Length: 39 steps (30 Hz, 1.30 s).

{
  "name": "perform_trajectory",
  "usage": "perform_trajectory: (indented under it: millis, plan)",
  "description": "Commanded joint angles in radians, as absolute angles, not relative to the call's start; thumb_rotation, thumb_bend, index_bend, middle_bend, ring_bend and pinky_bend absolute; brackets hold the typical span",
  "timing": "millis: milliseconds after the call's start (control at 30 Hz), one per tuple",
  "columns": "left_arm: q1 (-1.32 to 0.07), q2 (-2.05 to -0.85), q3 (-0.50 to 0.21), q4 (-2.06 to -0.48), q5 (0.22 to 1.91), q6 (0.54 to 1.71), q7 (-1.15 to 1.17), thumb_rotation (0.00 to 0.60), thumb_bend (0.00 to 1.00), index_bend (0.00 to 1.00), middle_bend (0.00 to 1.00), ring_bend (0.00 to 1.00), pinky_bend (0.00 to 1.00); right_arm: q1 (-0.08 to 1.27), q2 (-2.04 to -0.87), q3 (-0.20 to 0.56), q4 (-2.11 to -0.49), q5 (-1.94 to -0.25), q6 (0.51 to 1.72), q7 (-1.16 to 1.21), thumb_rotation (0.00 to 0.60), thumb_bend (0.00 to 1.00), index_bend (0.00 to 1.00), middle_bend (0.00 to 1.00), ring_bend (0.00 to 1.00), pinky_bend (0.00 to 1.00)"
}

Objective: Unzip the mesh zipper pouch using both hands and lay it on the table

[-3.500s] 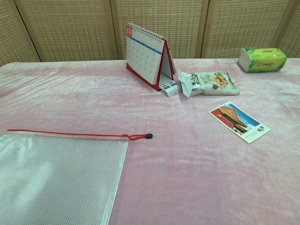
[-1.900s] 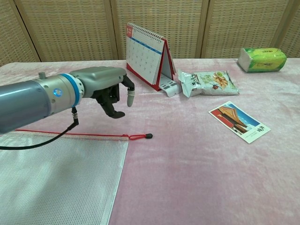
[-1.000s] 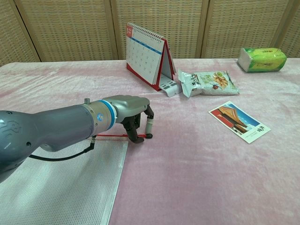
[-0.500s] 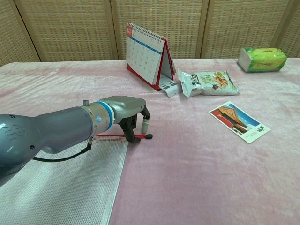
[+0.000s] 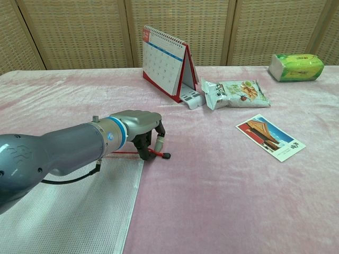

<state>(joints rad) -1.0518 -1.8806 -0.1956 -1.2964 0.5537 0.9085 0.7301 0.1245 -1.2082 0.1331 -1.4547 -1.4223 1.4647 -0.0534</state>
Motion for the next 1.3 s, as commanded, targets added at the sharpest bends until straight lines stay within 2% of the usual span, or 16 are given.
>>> perform_trajectory:
  millis: [33,267,433,700,900,933,1000,1033,1067,1100,1133,1167,1200,1233,1267,1300]
  plan:
    - [-1.051,-1.889,-0.196,-1.291,0.558,0.913,0.728,0.600,0.46,0.62,1.00,1.00,1.00,0.125,-1.208,0.133,-1.454,-1.422,1.464,-0.051,0.600,0.00,0.09,0.00,0.00,0.00]
    - [-1.049,-1.890,-0.204,-1.307,0.565,0.929,0.725,0.600,0.61,0.68,1.00,1.00,1.00,0.123,-1.203,0.132,-1.456,-1.424,1.467,-0.040,0.600,0.00,0.09,0.00,0.00,0.00]
    - [-1.035,-1.860,-0.226,-1.355,0.591,0.944,0.690,0.600,0.63,0.77,1.00,1.00,1.00,0.121,-1.200,0.130,-1.459,-1.430,1.472,-0.036,0.600,0.00,0.09,0.00,0.00,0.00]
    - [-0.997,-1.769,-0.281,-1.474,0.633,0.944,0.576,0.600,0.69,0.84,1.00,1.00,1.00,0.125,-1.203,0.122,-1.464,-1.434,1.457,-0.034,0.600,0.00,0.09,0.00,0.00,0.00]
    - [-0.969,-1.691,-0.323,-1.544,0.661,0.912,0.467,0.600,0.72,0.85,1.00,1.00,1.00,0.180,-1.193,0.134,-1.485,-1.429,1.363,0.034,0.600,0.00,0.11,0.00,0.00,0.00]
    - [-0.965,-1.681,-0.329,-1.552,0.671,0.909,0.451,0.600,0.72,0.85,1.00,1.00,1.00,0.196,-1.190,0.139,-1.489,-1.428,1.339,0.056,0.600,0.00,0.12,0.03,0.01,0.00]
    - [-0.956,-1.657,-0.339,-1.568,0.722,0.912,0.412,0.600,0.72,0.85,1.00,1.00,1.00,0.241,-1.198,0.167,-1.489,-1.429,1.297,0.130,0.600,0.00,0.14,0.21,0.16,0.00]
    - [-0.951,-1.649,-0.341,-1.575,0.739,0.913,0.397,0.600,0.72,0.85,1.00,1.00,1.00,0.255,-1.205,0.178,-1.489,-1.421,1.282,0.163,0.600,0.00,0.16,0.39,0.34,0.05]
    - [-0.947,-1.641,-0.343,-1.583,0.756,0.914,0.381,0.600,0.72,0.85,1.00,1.00,1.00,0.268,-1.209,0.189,-1.494,-1.409,1.263,0.198,0.600,0.00,0.18,0.56,0.53,0.15]
    - [-0.943,-1.634,-0.343,-1.588,0.770,0.914,0.368,0.600,0.72,0.85,1.00,1.00,1.00,0.278,-1.209,0.196,-1.499,-1.398,1.245,0.224,0.600,0.00,0.19,0.66,0.64,0.26]
    - [-0.940,-1.627,-0.347,-1.596,0.787,0.917,0.354,0.600,0.72,0.85,1.00,1.00,1.00,0.294,-1.208,0.207,-1.514,-1.382,1.214,0.261,0.600,0.00,0.21,0.77,0.76,0.46]
    - [-0.937,-1.623,-0.347,-1.599,0.796,0.919,0.345,0.600,0.72,0.85,1.00,1.00,1.00,0.304,-1.205,0.211,-1.520,-1.374,1.195,0.276,0.600,0.00,0.23,0.83,0.82,0.60]
    - [-0.935,-1.618,-0.351,-1.604,0.809,0.922,0.332,0.600,0.72,0.85,1.00,1.00,1.00,0.321,-1.198,0.216,-1.536,-1.361,1.155,0.307,0.600,0.00,0.24,0.90,0.89,0.80]
    - [-0.932,-1.613,-0.355,-1.609,0.822,0.925,0.319,0.600,0.72,0.85,1.00,1.00,1.00,0.340,-1.187,0.222,-1.555,-1.341,1.105,0.337,0.600,0.00,0.25,0.95,0.94,0.93]
    - [-0.930,-1.609,-0.359,-1.614,0.834,0.930,0.307,0.600,0.72,0.85,1.00,1.00,1.00,0.364,-1.176,0.230,-1.578,-1.317,1.046,0.374,0.600,0.00,0.27,0.98,0.97,0.99]
    - [-0.929,-1.600,-0.363,-1.622,0.846,0.934,0.298,0.600,0.72,0.85,1.00,1.00,1.00,0.409,-1.165,0.248,-1.604,-1.272,0.946,0.428,0.600,0.00,0.27,0.99,0.98,1.00]
